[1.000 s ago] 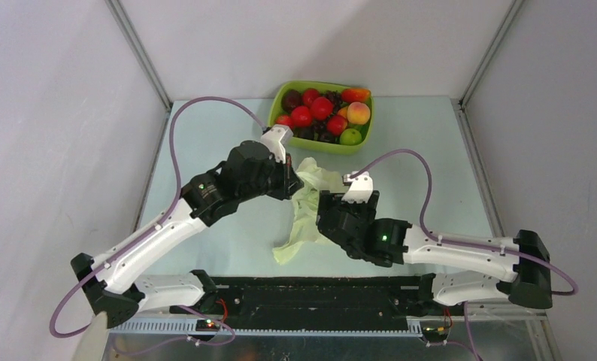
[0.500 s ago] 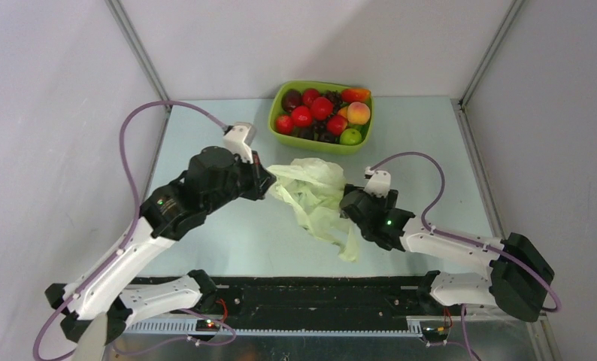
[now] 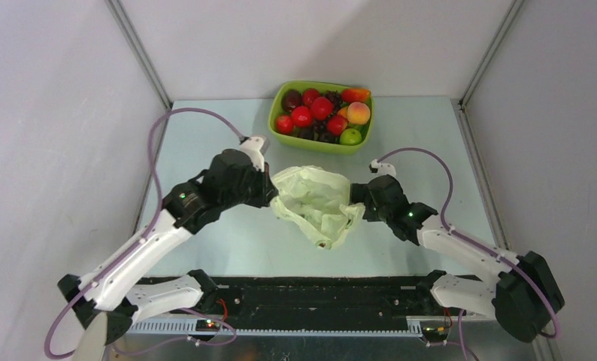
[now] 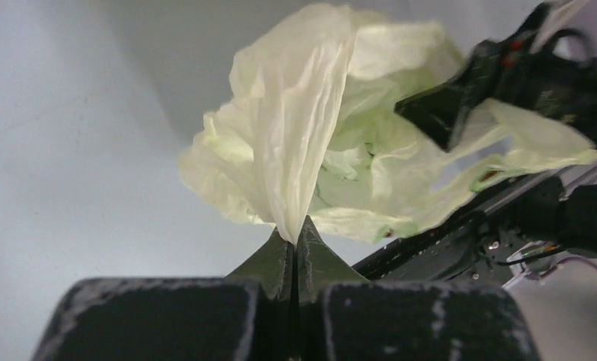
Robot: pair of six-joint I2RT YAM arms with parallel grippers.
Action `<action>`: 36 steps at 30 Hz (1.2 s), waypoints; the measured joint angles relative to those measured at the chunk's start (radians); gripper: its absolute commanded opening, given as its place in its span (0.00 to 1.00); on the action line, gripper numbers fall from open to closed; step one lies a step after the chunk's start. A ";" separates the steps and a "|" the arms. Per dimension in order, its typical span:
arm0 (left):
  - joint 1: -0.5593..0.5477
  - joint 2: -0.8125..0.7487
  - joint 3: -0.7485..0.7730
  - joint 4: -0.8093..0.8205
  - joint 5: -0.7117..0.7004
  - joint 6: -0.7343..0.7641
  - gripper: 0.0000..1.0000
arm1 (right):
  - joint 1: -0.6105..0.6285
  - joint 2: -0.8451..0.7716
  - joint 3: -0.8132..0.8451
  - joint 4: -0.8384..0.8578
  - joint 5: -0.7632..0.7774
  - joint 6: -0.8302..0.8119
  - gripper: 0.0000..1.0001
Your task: Place the fake fruits into the plastic bag and tie a complex knot
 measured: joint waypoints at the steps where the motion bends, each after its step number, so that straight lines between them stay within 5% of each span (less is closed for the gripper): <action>1: 0.000 0.024 -0.013 0.008 0.017 0.001 0.00 | 0.000 -0.022 -0.002 -0.006 -0.026 -0.002 0.99; 12: 0.000 0.108 -0.060 0.051 0.103 0.006 0.00 | -0.016 -0.402 -0.001 -0.038 -0.166 0.109 0.99; 17: 0.000 0.108 -0.060 0.069 0.123 0.006 0.00 | 0.003 -0.476 0.037 -0.045 -0.198 0.134 0.86; 21: 0.000 0.110 -0.060 0.080 0.129 0.005 0.00 | 0.098 -0.483 0.079 -0.031 -0.184 0.141 0.78; 30: 0.000 0.120 -0.060 0.095 0.132 0.005 0.00 | 0.523 -0.364 0.091 0.101 0.053 0.142 0.63; 36: 0.000 0.124 -0.060 0.098 0.147 0.005 0.00 | 0.600 -0.153 0.092 0.196 0.275 0.153 0.58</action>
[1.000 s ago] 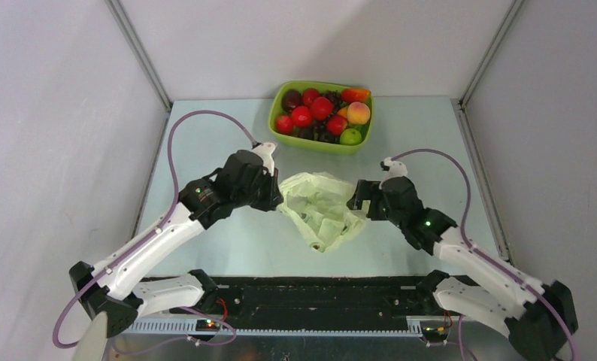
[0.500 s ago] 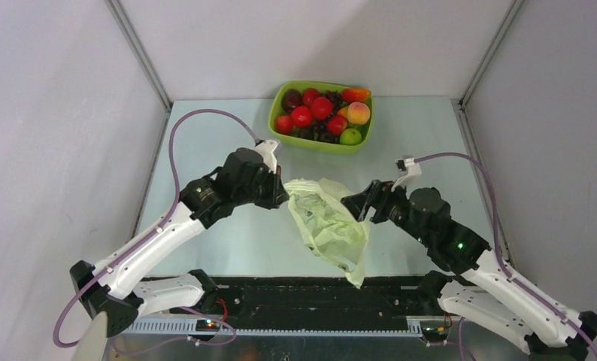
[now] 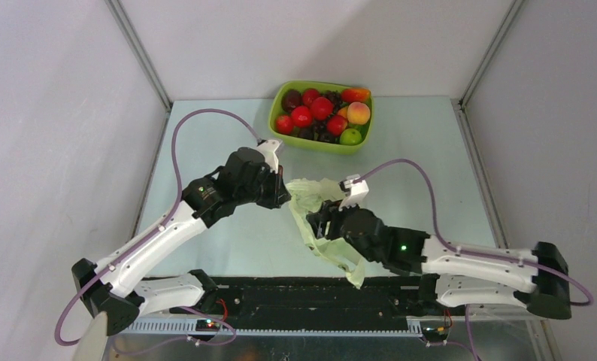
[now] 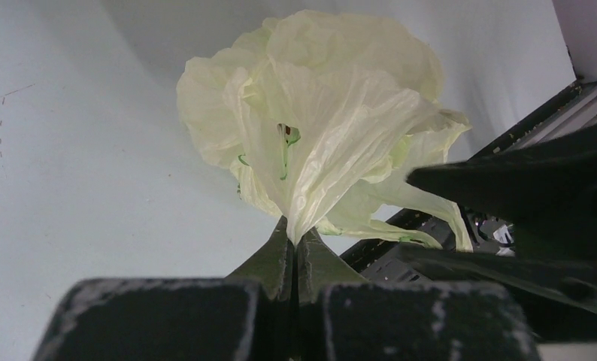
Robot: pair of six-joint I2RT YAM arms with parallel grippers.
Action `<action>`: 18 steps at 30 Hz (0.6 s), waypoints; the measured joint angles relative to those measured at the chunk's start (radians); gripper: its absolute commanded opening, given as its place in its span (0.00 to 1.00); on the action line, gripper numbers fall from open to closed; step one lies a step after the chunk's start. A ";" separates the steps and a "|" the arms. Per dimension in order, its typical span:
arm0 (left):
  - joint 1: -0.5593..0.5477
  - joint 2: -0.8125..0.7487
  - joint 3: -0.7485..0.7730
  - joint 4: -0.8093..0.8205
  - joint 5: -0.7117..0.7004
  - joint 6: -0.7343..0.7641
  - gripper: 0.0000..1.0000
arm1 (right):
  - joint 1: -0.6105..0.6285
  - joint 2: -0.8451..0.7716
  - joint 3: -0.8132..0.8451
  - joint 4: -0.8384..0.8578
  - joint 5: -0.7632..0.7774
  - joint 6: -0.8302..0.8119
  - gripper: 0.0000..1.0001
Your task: Place the fake fruits into the plastic bag and tie a complex knot
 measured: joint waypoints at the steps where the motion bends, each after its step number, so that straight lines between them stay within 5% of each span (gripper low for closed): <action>1: 0.000 0.000 0.000 0.000 0.001 0.000 0.00 | 0.003 0.033 0.000 0.016 0.035 0.000 0.57; 10: 0.000 0.000 0.000 0.000 0.053 0.004 0.00 | -0.044 0.264 0.000 0.191 0.253 -0.015 0.57; 18: 0.001 -0.017 0.063 -0.004 0.267 0.047 0.00 | -0.171 0.499 -0.008 0.363 0.140 -0.069 0.75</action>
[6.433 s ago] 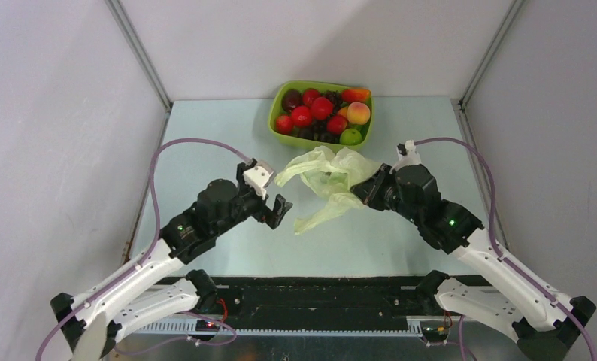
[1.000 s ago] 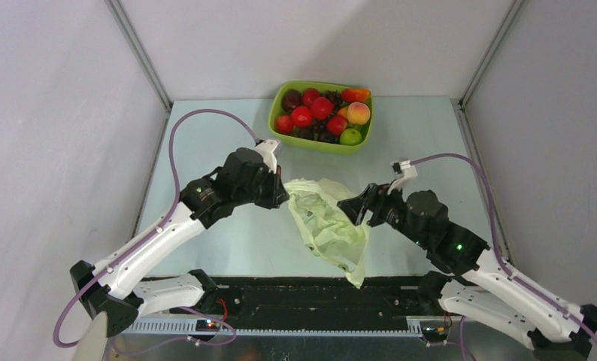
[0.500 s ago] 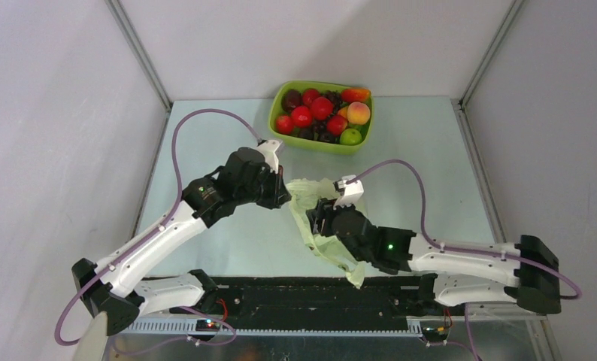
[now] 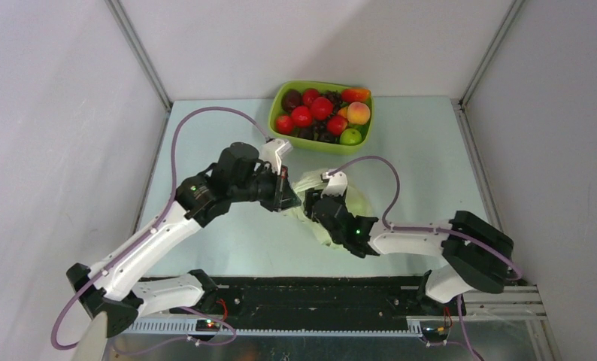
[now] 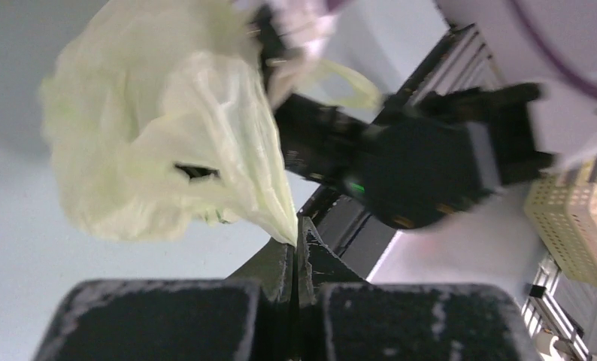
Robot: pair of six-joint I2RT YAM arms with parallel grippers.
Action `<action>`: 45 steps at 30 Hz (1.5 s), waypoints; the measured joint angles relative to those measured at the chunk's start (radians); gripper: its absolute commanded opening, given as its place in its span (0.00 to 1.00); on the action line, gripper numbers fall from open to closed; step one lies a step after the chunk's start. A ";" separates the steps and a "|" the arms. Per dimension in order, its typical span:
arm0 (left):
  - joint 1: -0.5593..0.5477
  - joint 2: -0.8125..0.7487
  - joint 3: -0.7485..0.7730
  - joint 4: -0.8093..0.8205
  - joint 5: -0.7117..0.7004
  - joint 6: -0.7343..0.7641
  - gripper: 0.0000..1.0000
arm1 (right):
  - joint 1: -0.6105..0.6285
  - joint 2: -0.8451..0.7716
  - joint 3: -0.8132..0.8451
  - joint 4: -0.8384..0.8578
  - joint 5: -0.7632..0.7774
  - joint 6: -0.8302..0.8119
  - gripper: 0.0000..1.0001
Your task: Place the fake fruits into the plastic bag and tie a complex knot
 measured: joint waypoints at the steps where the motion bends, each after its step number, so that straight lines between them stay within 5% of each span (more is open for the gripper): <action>1: 0.000 -0.009 0.018 -0.002 0.012 0.005 0.00 | -0.012 0.018 -0.003 0.011 -0.026 -0.003 0.77; 13: 0.066 -0.224 0.293 -0.148 -0.241 0.113 0.00 | -0.142 0.112 -0.046 0.010 -0.282 0.060 0.94; 18: 0.085 -0.240 0.294 -0.210 -0.280 0.137 0.00 | -0.162 0.072 -0.071 0.011 -0.335 0.060 0.99; 35: 0.093 -0.183 -0.066 -0.001 -0.271 0.278 0.00 | -0.073 -0.103 0.018 -0.097 -0.515 0.056 0.99; 45: 0.093 -0.191 -0.202 0.079 -0.511 0.305 0.00 | -0.081 -0.144 0.044 -0.001 -0.767 0.167 0.99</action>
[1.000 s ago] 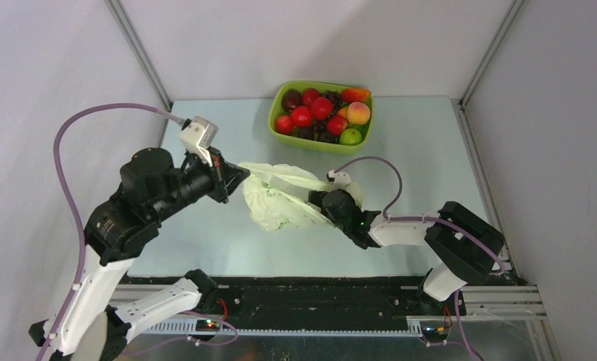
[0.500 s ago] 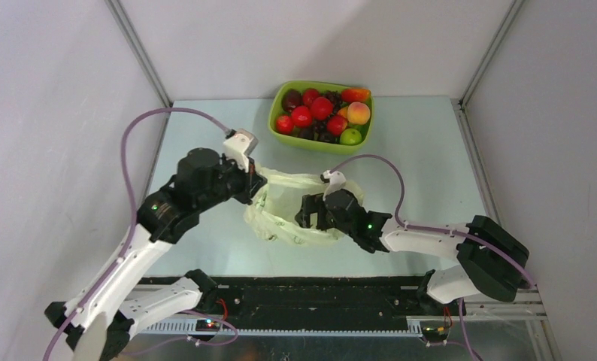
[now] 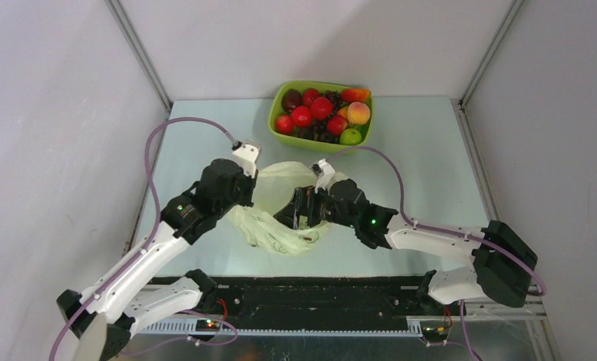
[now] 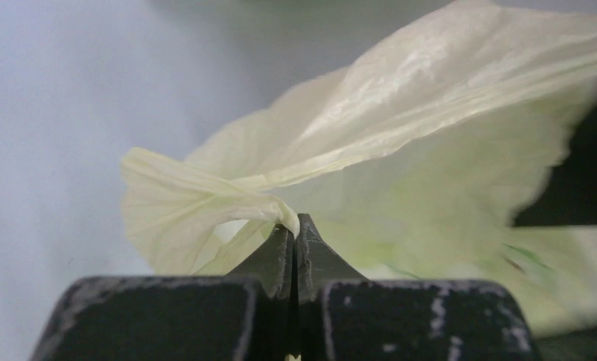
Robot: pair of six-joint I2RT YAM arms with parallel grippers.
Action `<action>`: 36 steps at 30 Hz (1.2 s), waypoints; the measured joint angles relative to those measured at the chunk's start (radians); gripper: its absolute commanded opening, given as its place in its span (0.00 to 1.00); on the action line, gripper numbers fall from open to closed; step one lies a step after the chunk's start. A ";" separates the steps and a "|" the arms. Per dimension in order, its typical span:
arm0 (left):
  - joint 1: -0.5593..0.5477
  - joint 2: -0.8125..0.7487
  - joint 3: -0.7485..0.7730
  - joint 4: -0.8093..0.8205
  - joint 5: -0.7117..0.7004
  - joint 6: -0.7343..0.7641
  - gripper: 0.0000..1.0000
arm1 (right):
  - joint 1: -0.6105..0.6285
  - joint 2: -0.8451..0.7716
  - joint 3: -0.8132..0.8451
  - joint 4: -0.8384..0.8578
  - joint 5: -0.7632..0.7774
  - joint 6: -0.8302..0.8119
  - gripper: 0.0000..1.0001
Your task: Place the fake fruits into the plastic bag and tie a complex knot
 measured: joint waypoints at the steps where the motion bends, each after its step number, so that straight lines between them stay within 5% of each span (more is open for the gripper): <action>1: 0.000 0.009 -0.014 0.004 -0.037 0.000 0.00 | 0.000 -0.008 0.006 0.005 -0.028 0.003 0.99; 9: 0.002 0.215 -0.035 -0.034 -0.374 -0.002 0.00 | 0.008 -0.097 0.021 0.047 -0.270 0.003 0.99; 18: 0.000 0.158 -0.045 -0.037 -0.520 -0.003 0.00 | 0.069 -0.343 0.018 -0.009 -0.086 -0.020 0.99; 23: 0.000 0.088 -0.071 0.001 -0.519 0.002 0.00 | 0.074 -0.488 -0.053 0.096 0.043 -0.002 0.99; 28: 0.000 -0.029 -0.079 0.043 -0.434 0.006 0.00 | 0.082 -0.468 -0.069 0.103 0.190 0.034 0.99; 36: 0.000 -0.138 0.006 0.068 -0.330 -0.011 0.00 | 0.105 -0.249 0.013 -0.234 0.419 0.022 1.00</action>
